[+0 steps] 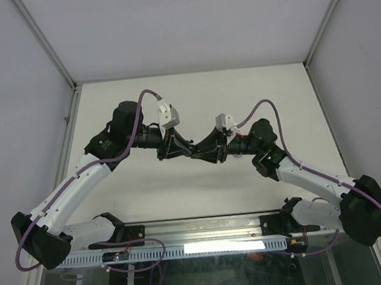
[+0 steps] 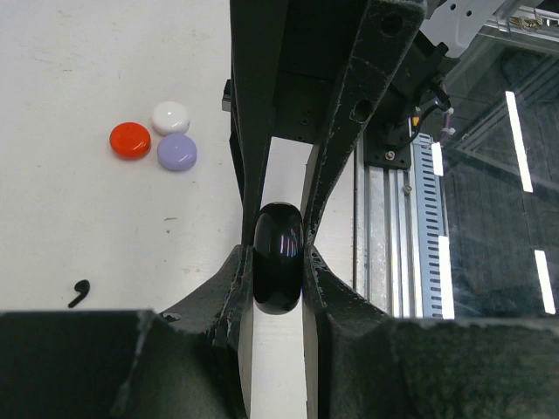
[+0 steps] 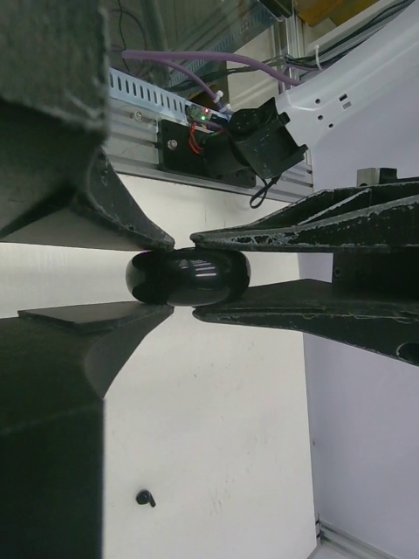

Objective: Insert the wireless bluetooth earbuds into the charging case
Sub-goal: Open the charging case.

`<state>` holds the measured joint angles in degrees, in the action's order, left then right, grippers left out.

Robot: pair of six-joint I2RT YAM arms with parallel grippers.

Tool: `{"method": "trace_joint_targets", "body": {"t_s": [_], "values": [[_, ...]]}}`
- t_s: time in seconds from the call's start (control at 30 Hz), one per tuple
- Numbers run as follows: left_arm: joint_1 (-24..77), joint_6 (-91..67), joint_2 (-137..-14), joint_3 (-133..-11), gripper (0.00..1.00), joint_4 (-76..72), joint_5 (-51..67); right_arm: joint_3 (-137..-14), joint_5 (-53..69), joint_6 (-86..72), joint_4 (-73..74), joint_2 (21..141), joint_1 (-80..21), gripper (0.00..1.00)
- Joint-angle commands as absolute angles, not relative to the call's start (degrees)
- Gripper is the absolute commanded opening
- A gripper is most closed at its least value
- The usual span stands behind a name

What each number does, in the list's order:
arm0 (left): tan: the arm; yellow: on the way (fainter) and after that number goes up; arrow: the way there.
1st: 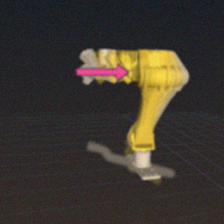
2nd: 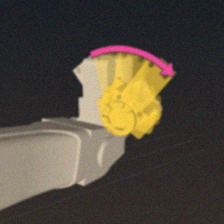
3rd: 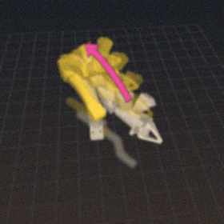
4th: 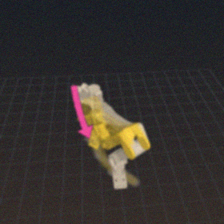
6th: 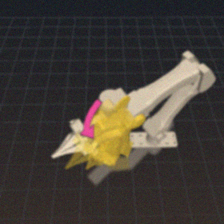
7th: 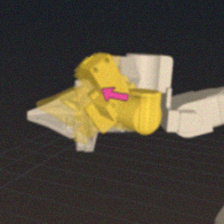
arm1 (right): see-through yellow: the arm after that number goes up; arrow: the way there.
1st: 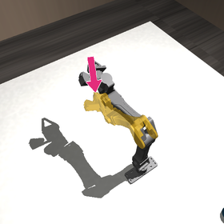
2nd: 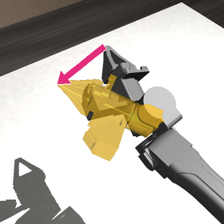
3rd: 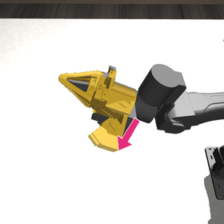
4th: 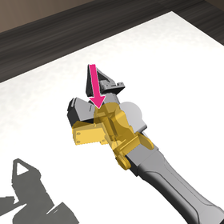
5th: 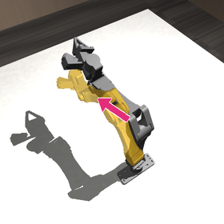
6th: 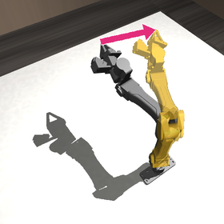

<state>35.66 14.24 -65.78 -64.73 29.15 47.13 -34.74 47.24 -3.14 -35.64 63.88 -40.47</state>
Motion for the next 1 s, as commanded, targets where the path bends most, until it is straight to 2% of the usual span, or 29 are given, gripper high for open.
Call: {"method": "trace_joint_targets", "body": {"t_s": [0.0,0.1,0.17,0.33,0.57,0.97], "values": [[35.94,16.24,-65.24,-65.32,0.00,24.68,48.90,-36.31,49.83,-4.97,-40.55,64.17,-40.87,0.23],[35.90,15.48,-64.58,-64.33,0.00,23.21,48.98,-36.05,50.43,-5.35,-40.93,64.33,-40.91,0.13],[35.94,14.64,-64.06,-63.41,0.06,21.89,48.40,-35.78,50.31,-5.45,-40.92,64.09,-40.87,0.08],[35.87,12.29,-62.24,-61.40,0.22,18.59,45.10,-35.02,50.27,-5.12,-41.04,63.12,-40.87,0.02],[35.30,9.01,-61.41,-60.01,0.35,15.78,42.37,-34.00,51.47,-5.38,-42.45,62.86,-40.87,0.00],[33.49,7.18,-61.70,-59.39,0.45,15.03,40.77,-32.49,51.43,-4.97,-43.68,61.68,-40.87,0.00]]}}
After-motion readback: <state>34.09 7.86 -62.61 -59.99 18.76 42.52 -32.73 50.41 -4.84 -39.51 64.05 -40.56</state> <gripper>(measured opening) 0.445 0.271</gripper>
